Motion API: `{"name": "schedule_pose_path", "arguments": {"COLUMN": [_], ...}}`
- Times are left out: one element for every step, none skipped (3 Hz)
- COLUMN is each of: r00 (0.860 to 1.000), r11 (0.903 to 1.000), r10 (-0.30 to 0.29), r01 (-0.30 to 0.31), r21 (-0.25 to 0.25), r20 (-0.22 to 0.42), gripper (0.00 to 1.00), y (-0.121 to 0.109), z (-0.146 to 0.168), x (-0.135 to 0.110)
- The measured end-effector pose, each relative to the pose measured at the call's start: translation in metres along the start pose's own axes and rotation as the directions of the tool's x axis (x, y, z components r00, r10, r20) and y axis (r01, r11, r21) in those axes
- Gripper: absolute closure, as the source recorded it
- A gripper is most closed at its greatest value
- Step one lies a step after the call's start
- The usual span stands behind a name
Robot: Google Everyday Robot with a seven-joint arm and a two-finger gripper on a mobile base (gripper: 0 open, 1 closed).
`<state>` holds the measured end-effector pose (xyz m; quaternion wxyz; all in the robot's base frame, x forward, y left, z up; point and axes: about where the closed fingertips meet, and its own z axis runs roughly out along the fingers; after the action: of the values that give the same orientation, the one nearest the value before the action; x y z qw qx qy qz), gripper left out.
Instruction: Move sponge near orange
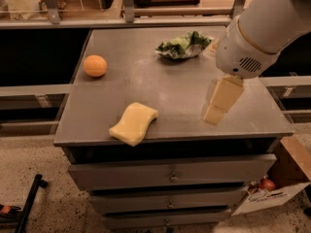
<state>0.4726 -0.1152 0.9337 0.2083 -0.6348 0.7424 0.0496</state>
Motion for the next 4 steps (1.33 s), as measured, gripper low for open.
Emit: {"name": "schedule_pose_path", "arguments": {"r00": [0.997, 0.984, 0.964, 0.945], "r11": [0.9959, 0.9808, 0.9665, 0.9698], "r10": [0.019, 0.068, 0.113, 0.124], "r01": [-0.012, -0.035, -0.05, -0.051], "r21": [-0.09, -0.192, -0.252, -0.238], "r20": [0.075, 0.166, 0.241, 0.303], "gripper": [0.0, 0.0, 0.0, 0.0], "y": [0.007, 0.018, 0.03, 0.038], "z": [0.036, 0.062, 0.076, 0.082], "x": [-0.02, -0.034, -0.052, -0.067]}}
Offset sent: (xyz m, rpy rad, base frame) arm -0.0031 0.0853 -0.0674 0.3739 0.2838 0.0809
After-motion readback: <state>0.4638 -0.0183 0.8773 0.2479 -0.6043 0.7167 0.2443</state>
